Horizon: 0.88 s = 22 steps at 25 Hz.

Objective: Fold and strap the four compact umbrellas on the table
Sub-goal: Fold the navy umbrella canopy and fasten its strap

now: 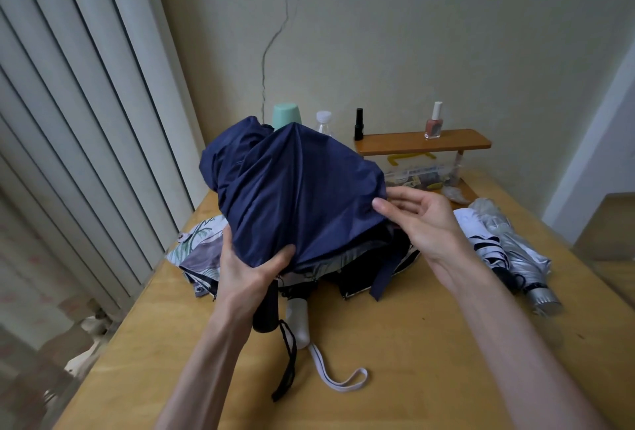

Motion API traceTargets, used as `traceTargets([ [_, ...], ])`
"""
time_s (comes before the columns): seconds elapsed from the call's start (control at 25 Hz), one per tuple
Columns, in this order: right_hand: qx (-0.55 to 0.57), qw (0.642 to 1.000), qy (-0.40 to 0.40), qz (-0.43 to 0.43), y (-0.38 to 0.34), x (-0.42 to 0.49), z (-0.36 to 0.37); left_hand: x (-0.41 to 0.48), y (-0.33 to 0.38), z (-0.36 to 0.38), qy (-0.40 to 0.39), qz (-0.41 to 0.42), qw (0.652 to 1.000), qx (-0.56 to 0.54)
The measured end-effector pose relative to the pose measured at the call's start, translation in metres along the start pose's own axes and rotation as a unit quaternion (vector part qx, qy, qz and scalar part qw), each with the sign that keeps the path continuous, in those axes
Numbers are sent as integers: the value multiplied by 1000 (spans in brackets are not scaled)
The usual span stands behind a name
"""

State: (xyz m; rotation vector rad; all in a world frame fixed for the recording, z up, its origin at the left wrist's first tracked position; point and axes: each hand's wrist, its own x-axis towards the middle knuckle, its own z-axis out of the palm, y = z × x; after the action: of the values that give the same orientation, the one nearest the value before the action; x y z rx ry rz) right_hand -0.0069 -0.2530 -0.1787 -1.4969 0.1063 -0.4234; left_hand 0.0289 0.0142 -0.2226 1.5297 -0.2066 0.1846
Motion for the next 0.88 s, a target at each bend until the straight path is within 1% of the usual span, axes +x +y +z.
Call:
traceTargets([
  [0.16,-45,999,-1,6,6,4,-1,4,0,-9,8,-1,1000,-14],
  [0.32,-45,997,-55,44,3,-1,9,2,0,-12,-6,11,1000,0],
  [0.36,-32,997,-50,47,3,-3,11,1,1,-11,-18,12,1000,3],
  [0.44,0,999,-5,34,3,-4,14,-1,2,-10,-34,13,999,11],
  [0.48,8,999,13,29,2,-5,14,-2,2,-10,-35,15,999,14],
  [0.52,8,1000,15,21,1,-5,14,-1,1,-11,-32,18,999,15],
  [0.6,2,1000,-12,1,-2,-4,10,0,0,-14,-29,18,999,15],
  [0.72,27,995,-87,-31,-14,-8,1,1,1,-23,-57,14,998,38],
  [0.76,16,993,-105,-45,-17,-10,-1,1,3,-26,-72,17,996,50],
  [0.88,-85,987,-116,-74,-18,-9,-4,2,5,-34,-115,19,991,73],
])
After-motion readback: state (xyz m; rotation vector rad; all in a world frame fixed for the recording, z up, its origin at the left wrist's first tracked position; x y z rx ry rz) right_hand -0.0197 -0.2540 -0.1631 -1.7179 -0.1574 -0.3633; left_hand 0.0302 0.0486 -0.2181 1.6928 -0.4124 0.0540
